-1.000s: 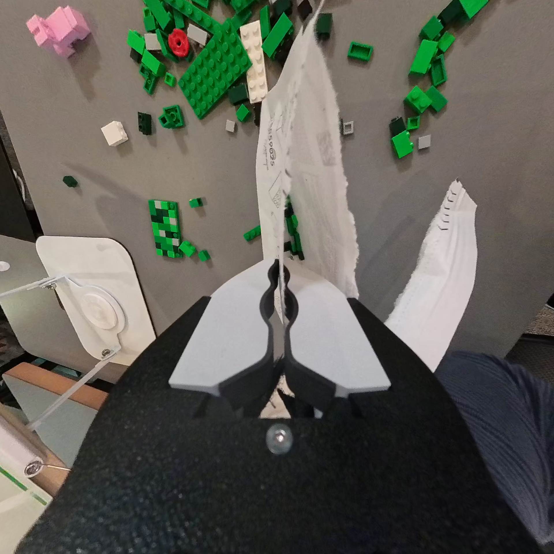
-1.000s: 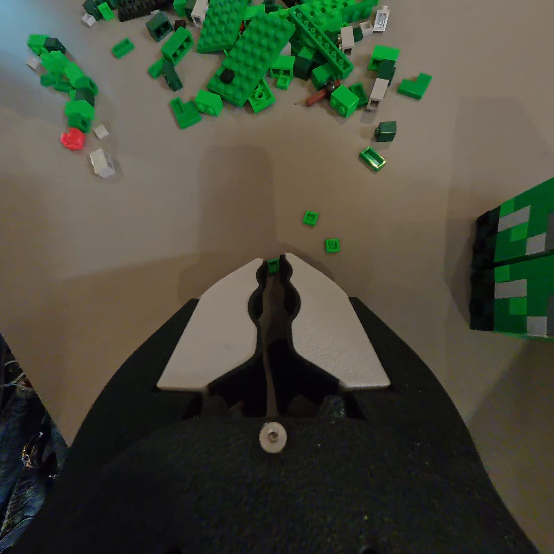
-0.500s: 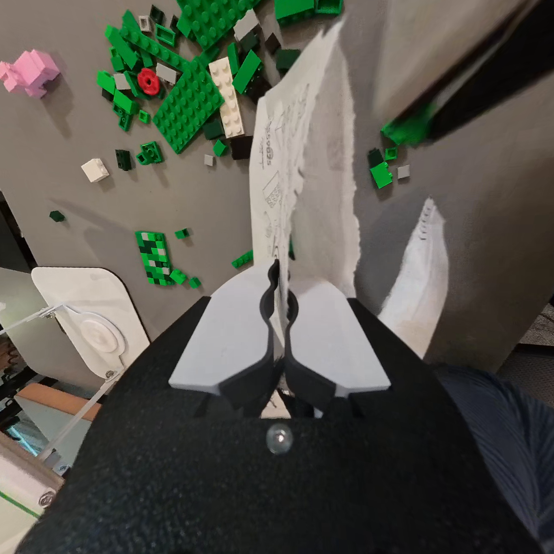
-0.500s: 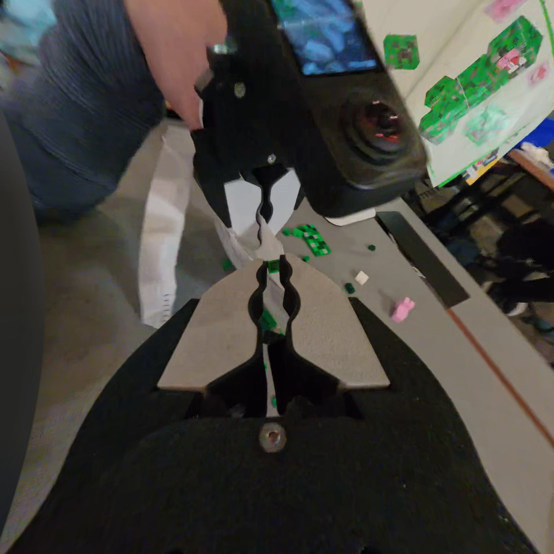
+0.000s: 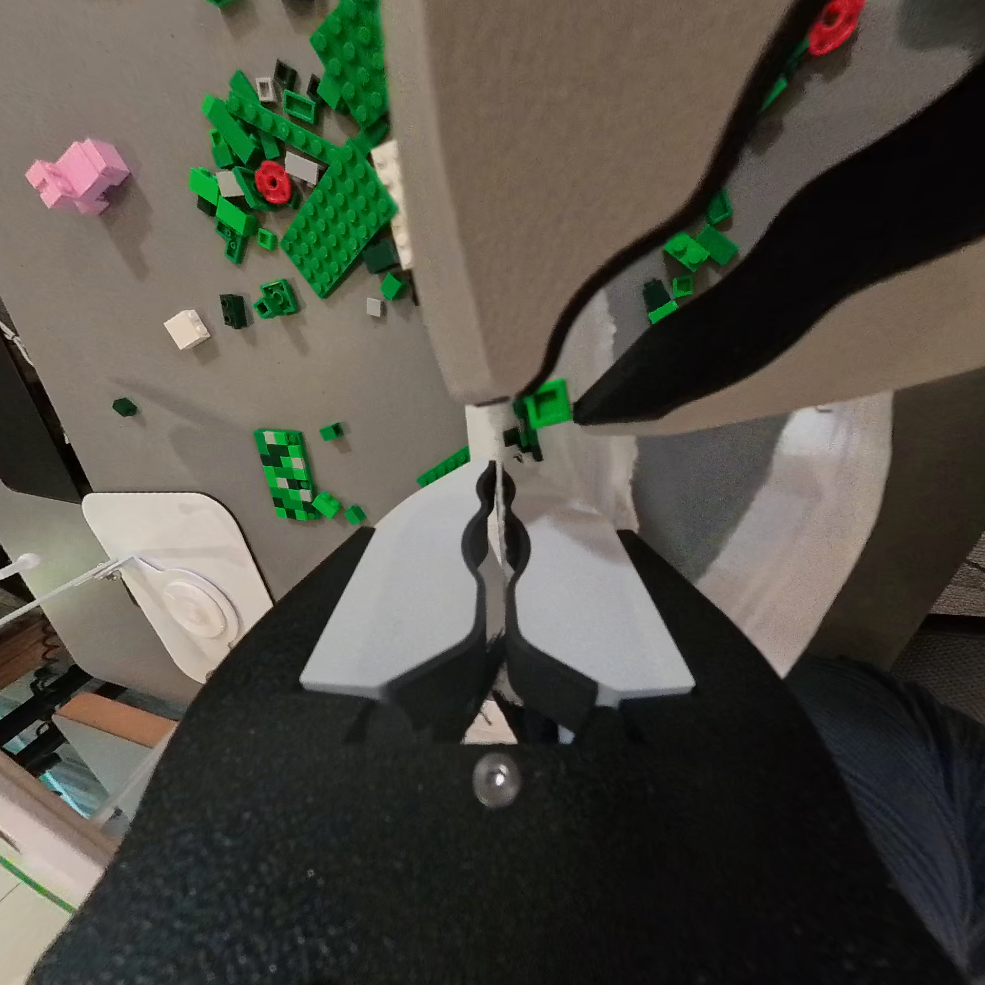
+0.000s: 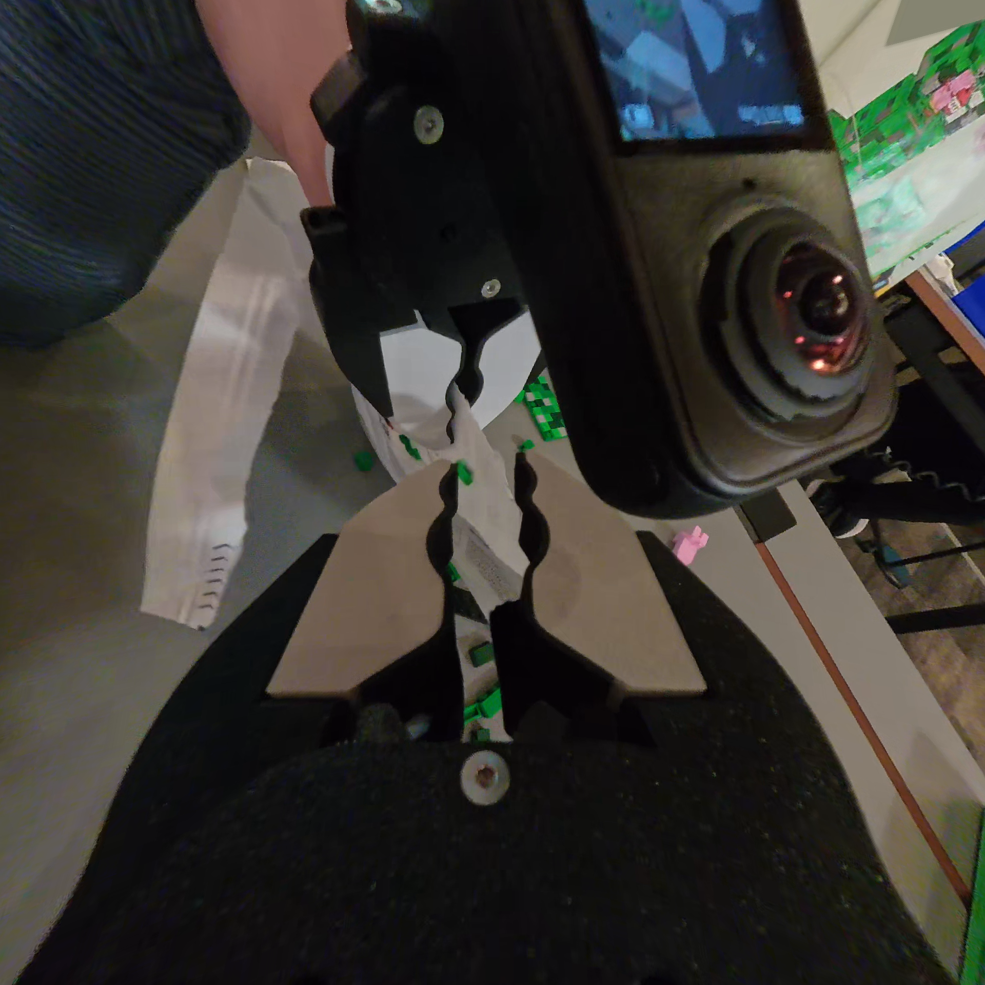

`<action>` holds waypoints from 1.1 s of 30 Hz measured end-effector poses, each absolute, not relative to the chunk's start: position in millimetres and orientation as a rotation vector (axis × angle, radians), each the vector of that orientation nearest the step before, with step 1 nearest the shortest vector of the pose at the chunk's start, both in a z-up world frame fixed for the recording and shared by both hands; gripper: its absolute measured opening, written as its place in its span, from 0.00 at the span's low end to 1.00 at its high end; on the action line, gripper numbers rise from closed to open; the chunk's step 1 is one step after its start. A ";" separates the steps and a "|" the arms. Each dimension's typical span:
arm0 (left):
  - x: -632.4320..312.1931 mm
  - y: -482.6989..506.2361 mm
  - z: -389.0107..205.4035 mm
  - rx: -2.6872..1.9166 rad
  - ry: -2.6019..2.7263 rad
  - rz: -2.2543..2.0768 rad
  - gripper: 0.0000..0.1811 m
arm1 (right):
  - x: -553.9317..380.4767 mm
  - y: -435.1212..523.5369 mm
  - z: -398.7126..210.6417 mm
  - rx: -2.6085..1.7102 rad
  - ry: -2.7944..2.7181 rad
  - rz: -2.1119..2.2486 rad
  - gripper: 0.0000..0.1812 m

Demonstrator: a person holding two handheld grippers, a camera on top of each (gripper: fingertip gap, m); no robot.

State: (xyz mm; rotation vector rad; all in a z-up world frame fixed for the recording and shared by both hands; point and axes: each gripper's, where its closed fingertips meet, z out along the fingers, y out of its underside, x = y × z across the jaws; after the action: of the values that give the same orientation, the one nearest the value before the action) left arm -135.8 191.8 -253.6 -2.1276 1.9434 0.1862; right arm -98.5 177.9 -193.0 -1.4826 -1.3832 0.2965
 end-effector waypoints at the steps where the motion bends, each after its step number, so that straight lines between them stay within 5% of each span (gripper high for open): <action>1: -135.6 191.8 -253.2 -2.122 1.947 0.189 0.00 | -97.8 178.7 -192.7 -1.488 -1.379 0.289 0.13; 8: -132.4 189.6 -249.8 -2.067 1.971 0.205 0.00 | -73.7 180.2 -188.5 -1.558 -1.336 0.238 0.20; 12: -141.9 194.6 -251.3 -2.120 1.939 0.215 0.00 | 24.9 193.4 -184.1 -1.688 -1.121 0.043 0.17; 18: -146.6 196.3 -246.9 -2.123 1.910 0.192 0.00 | 161.0 194.6 -277.8 -2.081 -0.931 0.223 0.15; 33: -146.5 194.0 -246.7 -2.114 1.924 0.191 0.00 | 184.0 212.0 -334.9 -2.239 -1.054 0.423 0.09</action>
State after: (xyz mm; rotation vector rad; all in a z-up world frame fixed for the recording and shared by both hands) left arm -146.5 194.0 -246.7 -2.1140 1.9236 0.1913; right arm 184.0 212.0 -334.9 -2.2391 -1.0542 0.4227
